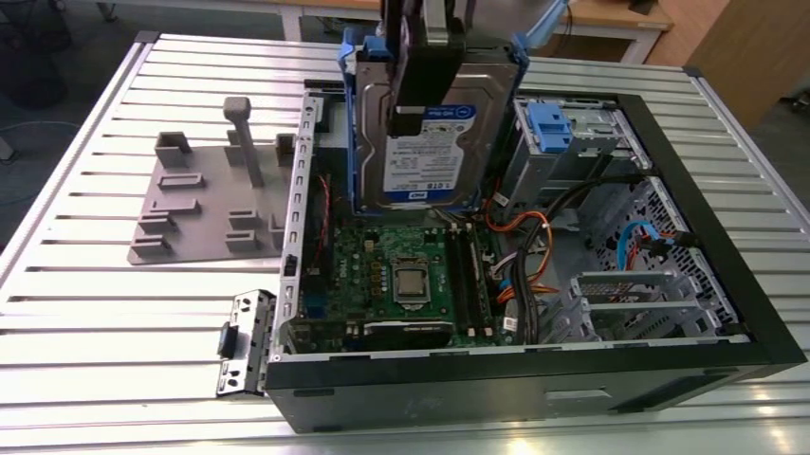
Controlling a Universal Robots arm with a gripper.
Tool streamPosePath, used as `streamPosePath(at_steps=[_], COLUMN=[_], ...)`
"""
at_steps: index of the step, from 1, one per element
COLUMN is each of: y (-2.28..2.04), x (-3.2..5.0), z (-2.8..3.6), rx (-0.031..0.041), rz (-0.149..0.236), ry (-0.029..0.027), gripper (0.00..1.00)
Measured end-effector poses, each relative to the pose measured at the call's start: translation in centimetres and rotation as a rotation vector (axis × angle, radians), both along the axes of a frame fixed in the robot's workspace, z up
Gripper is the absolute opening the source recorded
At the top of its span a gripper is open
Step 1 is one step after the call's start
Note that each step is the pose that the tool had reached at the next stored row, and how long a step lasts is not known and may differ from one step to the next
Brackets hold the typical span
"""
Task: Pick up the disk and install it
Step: 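Pick up the disk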
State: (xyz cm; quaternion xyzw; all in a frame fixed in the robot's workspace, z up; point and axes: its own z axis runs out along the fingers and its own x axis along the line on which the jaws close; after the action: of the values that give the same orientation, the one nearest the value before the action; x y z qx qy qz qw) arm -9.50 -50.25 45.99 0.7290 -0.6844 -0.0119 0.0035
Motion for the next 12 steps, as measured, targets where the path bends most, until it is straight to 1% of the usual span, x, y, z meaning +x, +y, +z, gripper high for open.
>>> streamPosePath(at_steps=[6,12], y=[-0.93,-1.87], x=[1.01,2.54], z=[-0.05,-0.13], rx=[-0.0001,-0.0001], rz=[0.000,0.000], ry=[0.0004,0.0013], gripper=[0.36,0.36])
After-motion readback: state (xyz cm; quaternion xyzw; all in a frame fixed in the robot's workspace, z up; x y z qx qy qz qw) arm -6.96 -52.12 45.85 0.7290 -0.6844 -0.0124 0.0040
